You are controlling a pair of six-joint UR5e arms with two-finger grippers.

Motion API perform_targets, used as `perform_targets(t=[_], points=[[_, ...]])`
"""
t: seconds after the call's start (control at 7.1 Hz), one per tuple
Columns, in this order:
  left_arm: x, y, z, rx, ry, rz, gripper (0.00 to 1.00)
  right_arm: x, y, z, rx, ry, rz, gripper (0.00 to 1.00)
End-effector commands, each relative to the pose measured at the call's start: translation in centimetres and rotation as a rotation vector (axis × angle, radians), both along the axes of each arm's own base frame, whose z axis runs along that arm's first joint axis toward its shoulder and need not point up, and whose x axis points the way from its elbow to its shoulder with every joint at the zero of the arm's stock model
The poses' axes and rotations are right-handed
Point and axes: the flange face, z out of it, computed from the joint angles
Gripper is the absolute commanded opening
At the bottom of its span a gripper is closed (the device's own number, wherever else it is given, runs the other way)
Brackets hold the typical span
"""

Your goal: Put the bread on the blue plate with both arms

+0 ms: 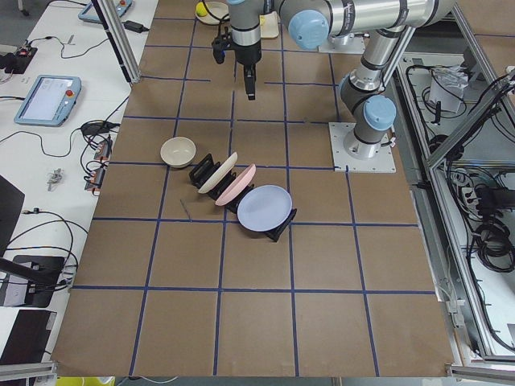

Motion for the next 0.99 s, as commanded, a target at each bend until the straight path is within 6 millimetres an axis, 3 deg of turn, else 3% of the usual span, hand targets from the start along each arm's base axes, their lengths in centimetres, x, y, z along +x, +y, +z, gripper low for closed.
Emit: perform_targets(t=[0.0, 0.14, 0.28, 0.42, 0.56, 0.85], points=[[10.3, 2.5, -1.4, 0.039, 0.011, 0.116, 1.0, -0.3, -0.5, -1.8, -0.001, -0.001, -0.004, 1.0], [13.8, 3.2, -2.3, 0.071, -0.01, 0.082, 1.0, -0.2, 0.0, -3.5, 0.032, -0.013, -0.007, 1.0], [18.6, 3.3, -4.2, 0.076, 0.007, 0.029, 1.0, -0.1, 0.4, -3.9, 0.009, -0.003, -0.007, 1.0], [24.7, 4.6, -6.6, 0.065, 0.024, 0.02, 1.0, 0.1, 0.9, -4.5, 0.015, -0.007, -0.01, 1.0], [28.8, 5.1, -8.7, 0.073, 0.058, -0.002, 1.0, -0.3, 1.1, -4.6, 0.018, -0.008, -0.017, 0.99], [33.1, 3.1, -13.4, 0.05, 0.059, -0.092, 1.0, -2.0, 1.3, -5.0, 0.017, -0.039, -0.055, 0.99]])
